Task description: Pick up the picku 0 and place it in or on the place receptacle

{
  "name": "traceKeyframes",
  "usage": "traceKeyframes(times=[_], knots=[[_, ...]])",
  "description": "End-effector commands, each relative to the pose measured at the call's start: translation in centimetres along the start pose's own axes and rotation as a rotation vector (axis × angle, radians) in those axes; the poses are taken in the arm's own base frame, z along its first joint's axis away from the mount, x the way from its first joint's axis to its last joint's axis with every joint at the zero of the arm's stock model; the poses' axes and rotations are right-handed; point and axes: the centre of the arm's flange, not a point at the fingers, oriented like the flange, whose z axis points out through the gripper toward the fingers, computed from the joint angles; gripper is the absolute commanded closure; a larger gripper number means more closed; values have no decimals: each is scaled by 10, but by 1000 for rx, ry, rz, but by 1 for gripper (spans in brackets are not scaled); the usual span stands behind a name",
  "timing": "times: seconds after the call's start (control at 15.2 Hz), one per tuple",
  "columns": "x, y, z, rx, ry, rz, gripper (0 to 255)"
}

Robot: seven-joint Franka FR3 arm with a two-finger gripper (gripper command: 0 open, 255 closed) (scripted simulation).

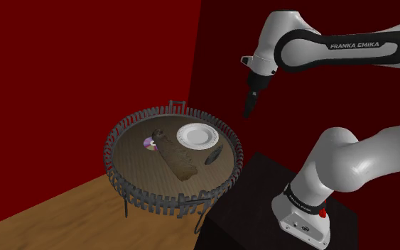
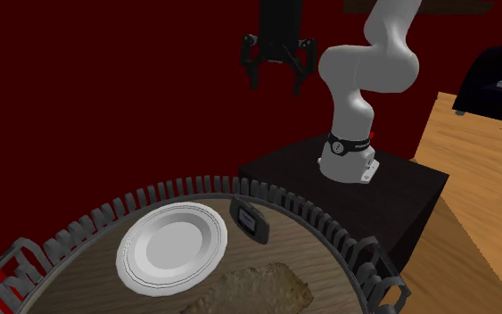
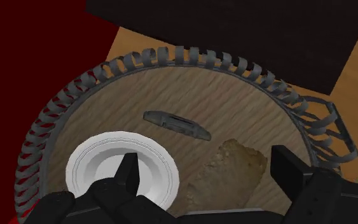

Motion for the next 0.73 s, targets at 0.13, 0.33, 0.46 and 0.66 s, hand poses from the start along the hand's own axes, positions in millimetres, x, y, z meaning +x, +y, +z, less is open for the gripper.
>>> traceKeyframes(times=[0.13, 0.33, 0.46, 0.66], knots=[[7, 15, 50, 17, 29, -258, 0], [16, 25, 88, 30, 48, -445, 0], [22, 30, 113, 40, 60, -569, 0], [34, 35, 151, 54, 80, -755, 0]])
